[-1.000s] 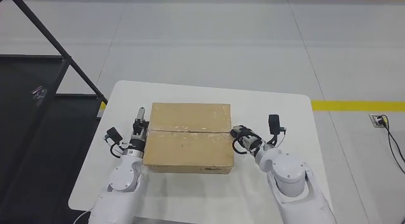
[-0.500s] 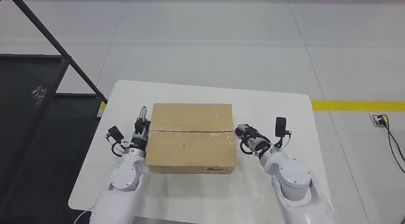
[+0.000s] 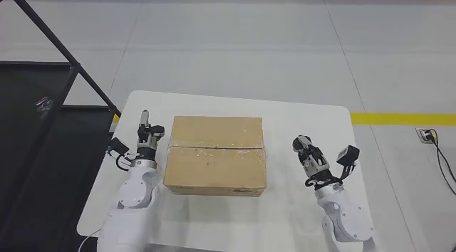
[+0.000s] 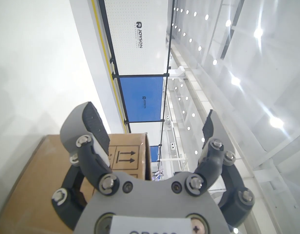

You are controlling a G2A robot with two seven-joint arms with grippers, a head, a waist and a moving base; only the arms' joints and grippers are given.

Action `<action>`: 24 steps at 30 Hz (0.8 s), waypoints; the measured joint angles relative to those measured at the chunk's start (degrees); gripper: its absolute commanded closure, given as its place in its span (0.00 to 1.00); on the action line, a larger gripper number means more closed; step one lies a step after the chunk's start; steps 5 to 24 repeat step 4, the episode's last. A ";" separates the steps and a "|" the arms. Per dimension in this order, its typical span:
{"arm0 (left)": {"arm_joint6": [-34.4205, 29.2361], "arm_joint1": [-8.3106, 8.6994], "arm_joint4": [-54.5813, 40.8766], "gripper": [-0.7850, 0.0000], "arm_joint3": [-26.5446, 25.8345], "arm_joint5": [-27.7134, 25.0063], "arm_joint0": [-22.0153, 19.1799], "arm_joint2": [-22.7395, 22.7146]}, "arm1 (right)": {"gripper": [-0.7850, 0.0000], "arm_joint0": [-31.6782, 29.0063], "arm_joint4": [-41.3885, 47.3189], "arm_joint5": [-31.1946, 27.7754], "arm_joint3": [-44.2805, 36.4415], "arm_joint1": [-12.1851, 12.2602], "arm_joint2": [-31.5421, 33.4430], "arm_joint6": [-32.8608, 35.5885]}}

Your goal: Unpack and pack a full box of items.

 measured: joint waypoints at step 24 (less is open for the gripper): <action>-0.33 0.23 -2.20 0.00 -2.98 -0.23 1.07 -1.86 | 0.63 0.04 0.05 0.04 0.07 0.01 0.05 0.09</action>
